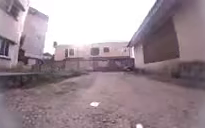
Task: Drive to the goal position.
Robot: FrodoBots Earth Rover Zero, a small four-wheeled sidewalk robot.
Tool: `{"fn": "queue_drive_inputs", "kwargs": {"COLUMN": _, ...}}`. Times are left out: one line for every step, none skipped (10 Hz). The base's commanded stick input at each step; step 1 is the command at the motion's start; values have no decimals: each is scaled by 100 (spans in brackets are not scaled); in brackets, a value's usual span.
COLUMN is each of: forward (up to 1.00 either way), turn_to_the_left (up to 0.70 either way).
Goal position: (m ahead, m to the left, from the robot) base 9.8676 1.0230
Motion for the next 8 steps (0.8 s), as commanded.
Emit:
{"fn": "queue_drive_inputs", "kwargs": {"forward": 100, "turn_to_the_left": 0}}
{"fn": "queue_drive_inputs", "kwargs": {"forward": 100, "turn_to_the_left": 0}}
{"fn": "queue_drive_inputs", "kwargs": {"forward": 100, "turn_to_the_left": 0}}
{"fn": "queue_drive_inputs", "kwargs": {"forward": 100, "turn_to_the_left": 0}}
{"fn": "queue_drive_inputs", "kwargs": {"forward": 100, "turn_to_the_left": 0}}
{"fn": "queue_drive_inputs", "kwargs": {"forward": 100, "turn_to_the_left": 0}}
{"fn": "queue_drive_inputs", "kwargs": {"forward": 100, "turn_to_the_left": 0}}
{"fn": "queue_drive_inputs", "kwargs": {"forward": 100, "turn_to_the_left": 0}}
